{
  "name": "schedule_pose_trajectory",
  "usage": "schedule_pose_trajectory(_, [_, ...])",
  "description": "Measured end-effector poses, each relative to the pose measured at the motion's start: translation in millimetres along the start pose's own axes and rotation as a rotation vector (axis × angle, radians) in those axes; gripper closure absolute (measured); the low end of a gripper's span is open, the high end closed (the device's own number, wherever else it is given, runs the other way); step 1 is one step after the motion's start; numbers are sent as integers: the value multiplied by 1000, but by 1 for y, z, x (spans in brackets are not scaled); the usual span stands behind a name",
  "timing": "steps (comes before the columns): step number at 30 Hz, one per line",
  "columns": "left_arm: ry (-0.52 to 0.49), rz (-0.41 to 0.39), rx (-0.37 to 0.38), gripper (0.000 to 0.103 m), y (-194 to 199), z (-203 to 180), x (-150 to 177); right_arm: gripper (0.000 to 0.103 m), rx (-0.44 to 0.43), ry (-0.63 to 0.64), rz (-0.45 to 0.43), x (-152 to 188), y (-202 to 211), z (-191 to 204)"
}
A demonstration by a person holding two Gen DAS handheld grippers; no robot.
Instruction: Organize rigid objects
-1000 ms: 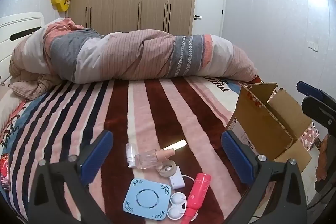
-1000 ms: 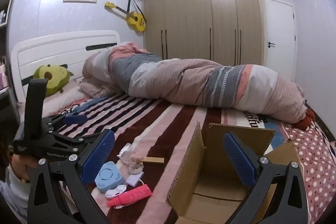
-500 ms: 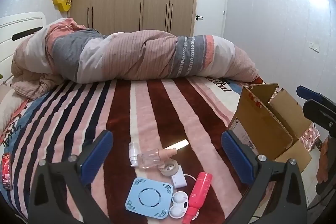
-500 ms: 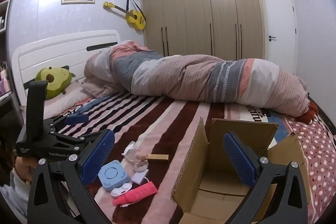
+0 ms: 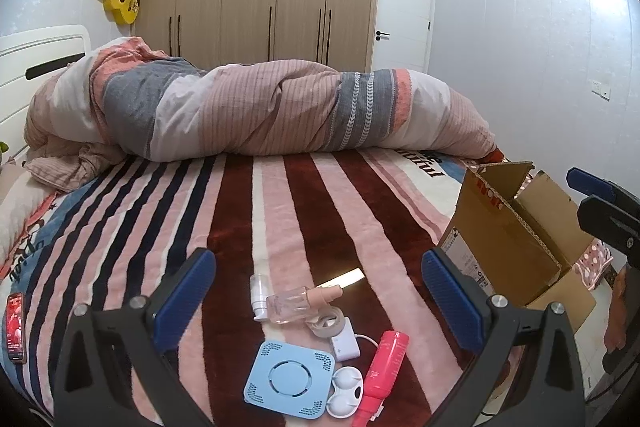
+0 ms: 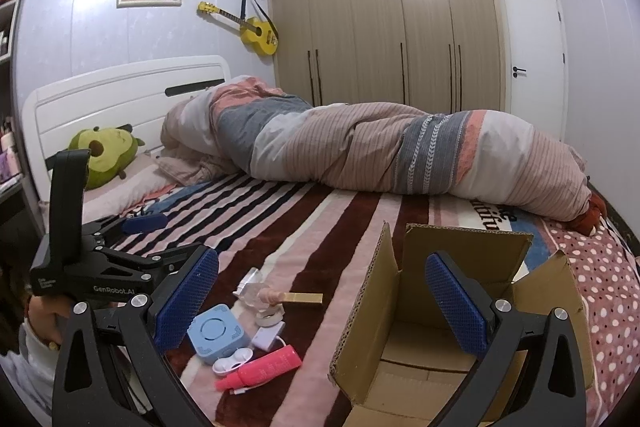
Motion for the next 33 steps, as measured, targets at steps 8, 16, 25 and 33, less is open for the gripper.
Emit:
schedule_pose_trajectory(8, [-3, -2, -4, 0, 0, 1, 0, 0, -1, -4, 6, 3, -1, 1])
schedule_pose_trajectory(16, [-3, -4, -3, 0, 0, 0, 0, 0, 3, -9, 9, 5, -2, 2])
schedule_pose_trajectory(25, [-11, -7, -6, 0, 1, -1, -3, 0, 2, -13, 13, 6, -2, 2])
schedule_pose_trajectory(33, [-13, -8, -7, 0, 1, -2, -2, 0, -2, -18, 15, 7, -1, 3])
Point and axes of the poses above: each gripper's, at about its wrist camera, not at the fingertips, and y roughly against the way its jaws point, z to its left, x to its underside, the point moved 5 cm from there along -y, roughly the way its jaws point, and after that the axes turned 6 degrees about x, right-handed, at the moved point
